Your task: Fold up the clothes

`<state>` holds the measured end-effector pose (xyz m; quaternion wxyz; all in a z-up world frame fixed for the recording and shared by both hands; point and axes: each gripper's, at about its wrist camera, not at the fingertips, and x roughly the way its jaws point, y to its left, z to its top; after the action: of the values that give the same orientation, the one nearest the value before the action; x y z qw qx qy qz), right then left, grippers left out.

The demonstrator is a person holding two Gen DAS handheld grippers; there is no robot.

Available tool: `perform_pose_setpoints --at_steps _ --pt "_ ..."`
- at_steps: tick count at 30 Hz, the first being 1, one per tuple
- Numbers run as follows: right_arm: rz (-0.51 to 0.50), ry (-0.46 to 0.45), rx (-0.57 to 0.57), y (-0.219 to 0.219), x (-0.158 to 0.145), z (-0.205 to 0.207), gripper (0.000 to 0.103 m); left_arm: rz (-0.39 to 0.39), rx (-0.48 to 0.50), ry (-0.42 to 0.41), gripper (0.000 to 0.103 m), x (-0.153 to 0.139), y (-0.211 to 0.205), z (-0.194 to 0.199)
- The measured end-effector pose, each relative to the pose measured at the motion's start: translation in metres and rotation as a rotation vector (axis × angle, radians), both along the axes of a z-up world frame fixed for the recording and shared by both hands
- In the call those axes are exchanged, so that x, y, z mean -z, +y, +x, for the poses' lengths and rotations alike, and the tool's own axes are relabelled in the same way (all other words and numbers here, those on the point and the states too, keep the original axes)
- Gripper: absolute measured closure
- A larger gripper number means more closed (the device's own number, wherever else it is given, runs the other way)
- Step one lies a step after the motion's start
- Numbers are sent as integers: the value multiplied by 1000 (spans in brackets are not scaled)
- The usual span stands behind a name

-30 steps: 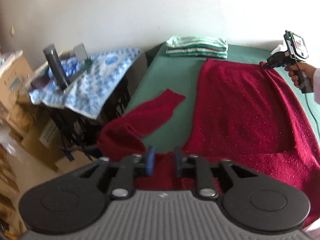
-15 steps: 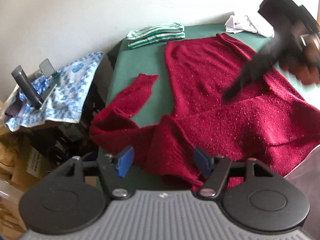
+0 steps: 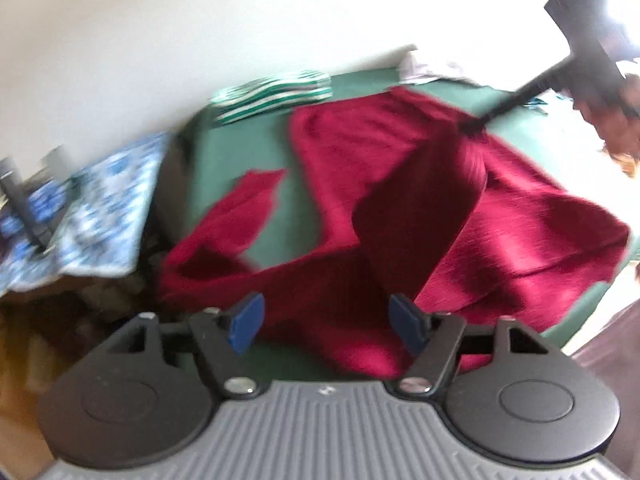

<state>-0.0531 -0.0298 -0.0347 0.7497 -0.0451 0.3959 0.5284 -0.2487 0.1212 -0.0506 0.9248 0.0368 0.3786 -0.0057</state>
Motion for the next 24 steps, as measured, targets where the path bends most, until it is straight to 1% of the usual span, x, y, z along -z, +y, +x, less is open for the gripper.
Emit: perform_pose_setpoints --at_steps 2,4,5,7,8,9,11,13,15,18,21,24 --pt "2 -73 101 -32 -27 10 100 -27 71 -19 39 2 -15 18" --pt "-1 -138 170 -52 -46 14 100 -18 131 -34 38 6 -36 36" --pt "-3 -171 203 -62 -55 15 100 -15 160 -42 36 7 -47 44" --pt "4 -218 257 -76 -67 21 100 -54 221 -56 27 8 -66 58" --pt "12 -228 283 -83 -69 26 100 -75 243 -57 18 10 -75 63" --pt "22 -232 302 -95 -65 30 100 -81 258 -52 14 13 -85 69" --pt "44 -234 327 -110 -61 37 100 -63 279 -38 15 20 -105 77" --pt "60 -229 339 -121 -57 41 100 -46 271 -22 15 28 -124 86" --pt "81 -221 346 -124 -52 50 100 -38 252 13 14 37 -140 97" --pt "123 -225 341 -132 -52 62 100 -11 184 56 14 51 -161 113" --pt "153 -255 329 -145 -58 78 100 10 111 90 15 60 -176 127" --pt "135 -320 301 -149 -63 99 100 35 70 101 15 66 -194 137"
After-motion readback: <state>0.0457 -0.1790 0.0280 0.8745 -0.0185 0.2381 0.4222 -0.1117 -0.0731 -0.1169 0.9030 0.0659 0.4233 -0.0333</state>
